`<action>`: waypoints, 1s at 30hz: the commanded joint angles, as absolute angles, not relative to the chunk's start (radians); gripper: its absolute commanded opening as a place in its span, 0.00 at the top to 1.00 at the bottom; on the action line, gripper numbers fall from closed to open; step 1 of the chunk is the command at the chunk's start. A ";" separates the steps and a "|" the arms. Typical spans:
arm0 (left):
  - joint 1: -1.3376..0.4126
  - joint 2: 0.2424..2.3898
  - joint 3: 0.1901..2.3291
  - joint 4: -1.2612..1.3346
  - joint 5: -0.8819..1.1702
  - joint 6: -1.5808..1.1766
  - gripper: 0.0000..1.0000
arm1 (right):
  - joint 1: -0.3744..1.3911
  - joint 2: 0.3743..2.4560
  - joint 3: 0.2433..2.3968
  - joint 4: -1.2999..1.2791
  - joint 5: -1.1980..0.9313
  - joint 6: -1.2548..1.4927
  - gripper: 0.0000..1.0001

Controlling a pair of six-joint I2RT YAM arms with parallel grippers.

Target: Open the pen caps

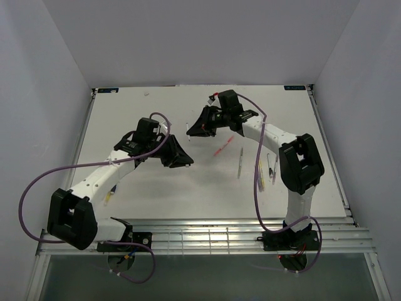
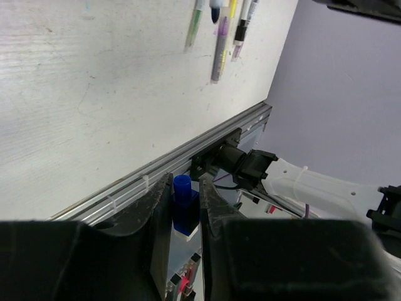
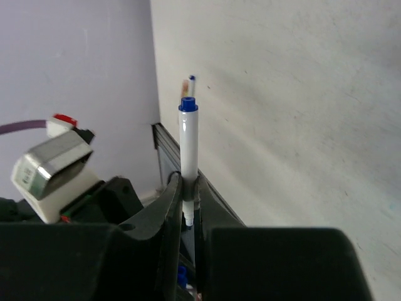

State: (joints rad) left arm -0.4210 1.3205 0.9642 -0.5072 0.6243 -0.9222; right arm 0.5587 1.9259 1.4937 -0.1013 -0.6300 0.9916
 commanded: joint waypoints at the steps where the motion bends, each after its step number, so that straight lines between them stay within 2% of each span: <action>1: -0.419 1.319 0.999 -0.606 0.554 -0.896 1.00 | 0.565 1.904 1.568 -0.332 -0.575 0.837 0.92; 5: -0.419 1.396 1.043 -0.713 0.427 -0.868 1.00 | 0.577 2.017 1.730 -0.588 -0.480 0.672 0.92; 8: -0.419 1.475 1.097 -0.762 0.345 -0.844 1.00 | 0.587 2.049 1.770 -0.659 -0.416 0.606 0.92; 12: -0.419 1.597 1.189 -0.816 0.227 -0.845 1.00 | 0.601 2.069 1.756 -0.689 -0.345 0.555 0.92; 21: -0.419 1.876 1.370 -0.857 0.063 -0.766 1.00 | 0.609 2.125 1.712 -0.687 -0.330 0.477 0.92; 30: -0.420 1.994 1.447 -0.882 -0.040 -0.730 1.00 | 0.609 2.144 1.690 -0.680 -0.314 0.434 0.92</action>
State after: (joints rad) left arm -0.4210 2.0033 1.4158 -0.8658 0.0315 -0.7605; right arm 0.6090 2.1426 1.7023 -0.6811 -0.3313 0.4671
